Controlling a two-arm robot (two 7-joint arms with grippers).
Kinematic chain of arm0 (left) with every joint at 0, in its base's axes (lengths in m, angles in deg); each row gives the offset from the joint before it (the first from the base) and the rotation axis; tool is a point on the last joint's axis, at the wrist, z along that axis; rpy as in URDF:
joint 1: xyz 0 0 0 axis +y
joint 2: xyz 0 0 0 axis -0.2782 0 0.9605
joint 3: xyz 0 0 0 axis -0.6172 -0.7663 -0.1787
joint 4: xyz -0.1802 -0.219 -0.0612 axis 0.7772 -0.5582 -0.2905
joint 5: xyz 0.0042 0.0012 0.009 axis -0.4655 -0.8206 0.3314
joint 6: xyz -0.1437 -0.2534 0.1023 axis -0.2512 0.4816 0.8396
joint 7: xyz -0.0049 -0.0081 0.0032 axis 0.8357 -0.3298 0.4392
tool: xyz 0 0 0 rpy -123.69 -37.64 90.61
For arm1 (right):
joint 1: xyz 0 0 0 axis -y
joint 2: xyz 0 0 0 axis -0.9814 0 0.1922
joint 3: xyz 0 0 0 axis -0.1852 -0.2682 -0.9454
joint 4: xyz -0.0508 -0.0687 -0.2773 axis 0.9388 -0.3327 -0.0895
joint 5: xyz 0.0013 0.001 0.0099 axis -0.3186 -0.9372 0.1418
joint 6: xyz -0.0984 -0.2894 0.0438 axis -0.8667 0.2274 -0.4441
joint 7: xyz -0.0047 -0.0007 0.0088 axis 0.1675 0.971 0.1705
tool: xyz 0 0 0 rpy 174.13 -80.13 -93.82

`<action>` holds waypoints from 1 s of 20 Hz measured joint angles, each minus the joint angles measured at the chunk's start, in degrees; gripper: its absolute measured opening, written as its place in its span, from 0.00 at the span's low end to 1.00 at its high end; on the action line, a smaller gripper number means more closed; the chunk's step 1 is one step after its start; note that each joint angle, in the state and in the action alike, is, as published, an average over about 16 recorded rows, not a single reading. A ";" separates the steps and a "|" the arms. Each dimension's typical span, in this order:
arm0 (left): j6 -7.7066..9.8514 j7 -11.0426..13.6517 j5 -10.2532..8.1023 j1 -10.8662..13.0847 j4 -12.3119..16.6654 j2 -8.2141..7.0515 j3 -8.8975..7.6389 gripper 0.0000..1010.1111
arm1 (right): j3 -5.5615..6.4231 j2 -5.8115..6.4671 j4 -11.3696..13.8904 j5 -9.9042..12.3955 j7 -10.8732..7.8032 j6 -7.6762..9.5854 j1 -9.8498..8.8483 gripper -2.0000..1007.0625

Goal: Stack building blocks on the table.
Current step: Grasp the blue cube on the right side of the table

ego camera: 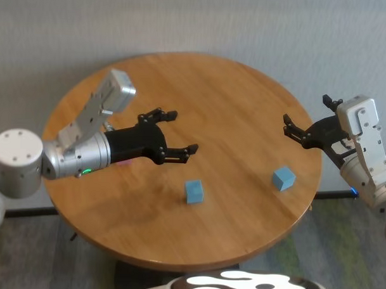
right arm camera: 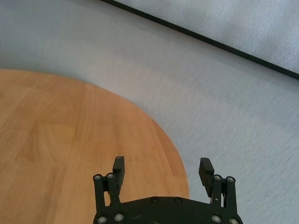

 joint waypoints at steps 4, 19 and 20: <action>-4.51 -4.79 0.55 3.36 1.83 -0.38 -2.39 0.99 | 0.00 0.00 0.00 0.00 0.00 0.00 0.00 1.00; -19.36 -16.47 1.56 11.93 1.35 1.41 -11.29 0.99 | 0.00 0.00 0.00 0.00 0.00 0.00 0.00 1.00; -19.68 -16.84 1.59 12.14 1.27 1.51 -11.63 0.99 | 0.00 0.00 0.00 0.00 0.00 0.00 0.00 1.00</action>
